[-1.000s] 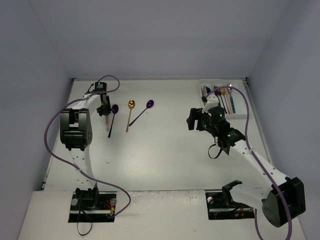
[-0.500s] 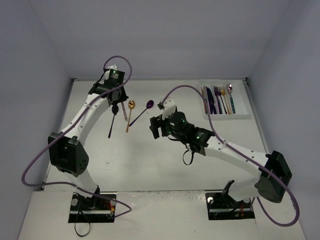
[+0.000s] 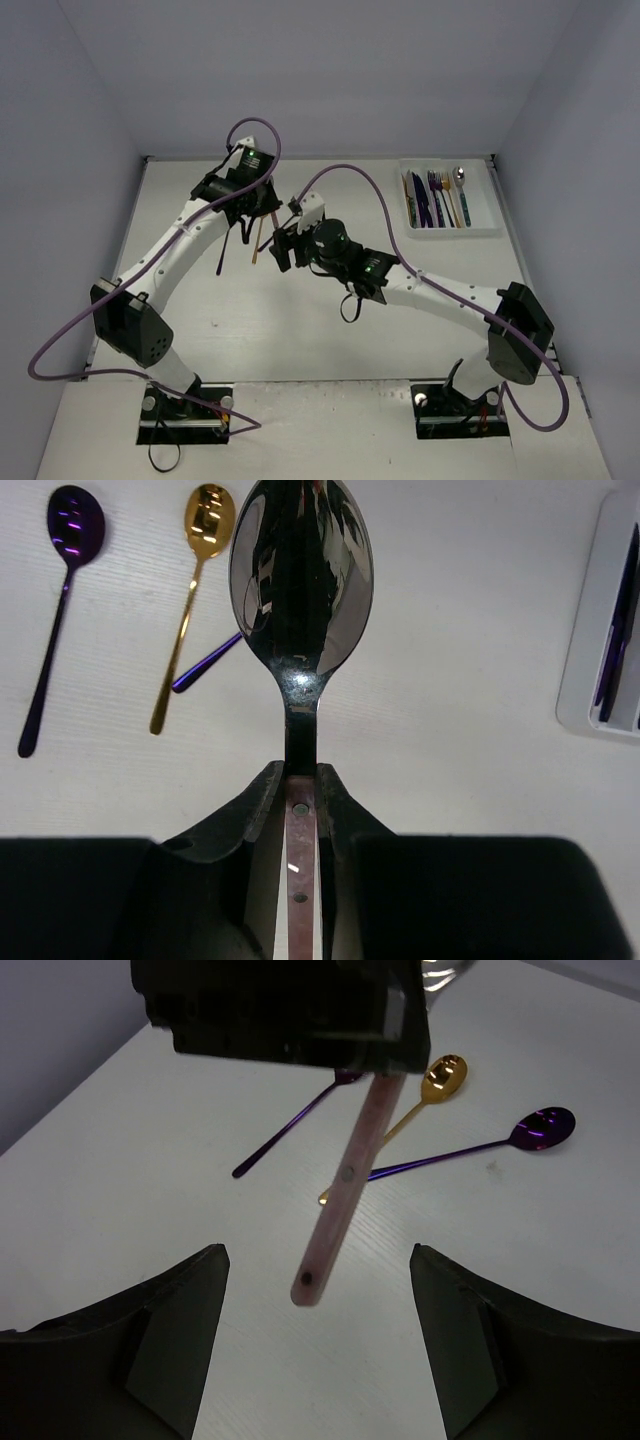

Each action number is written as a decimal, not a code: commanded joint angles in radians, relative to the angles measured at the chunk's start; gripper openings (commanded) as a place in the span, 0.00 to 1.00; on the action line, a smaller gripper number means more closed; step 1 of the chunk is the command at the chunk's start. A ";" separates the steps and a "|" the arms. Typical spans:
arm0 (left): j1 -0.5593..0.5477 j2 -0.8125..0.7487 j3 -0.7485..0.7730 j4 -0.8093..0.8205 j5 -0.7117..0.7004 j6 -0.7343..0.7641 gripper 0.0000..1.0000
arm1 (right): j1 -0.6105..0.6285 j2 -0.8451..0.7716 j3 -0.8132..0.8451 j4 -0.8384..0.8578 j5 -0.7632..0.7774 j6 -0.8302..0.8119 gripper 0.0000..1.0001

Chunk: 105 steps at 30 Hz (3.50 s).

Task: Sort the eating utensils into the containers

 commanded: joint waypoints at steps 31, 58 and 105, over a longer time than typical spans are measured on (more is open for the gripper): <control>-0.057 -0.238 -0.198 0.336 0.071 -0.057 0.00 | -0.162 0.007 -0.039 0.246 -0.200 0.226 0.35; -0.054 -0.309 -0.316 0.460 -0.028 0.109 0.69 | -0.432 -0.080 -0.157 0.281 -0.332 0.270 0.00; 0.383 -0.296 -0.464 0.327 0.262 0.527 0.77 | -1.376 0.695 0.466 -0.044 -0.710 -0.086 0.03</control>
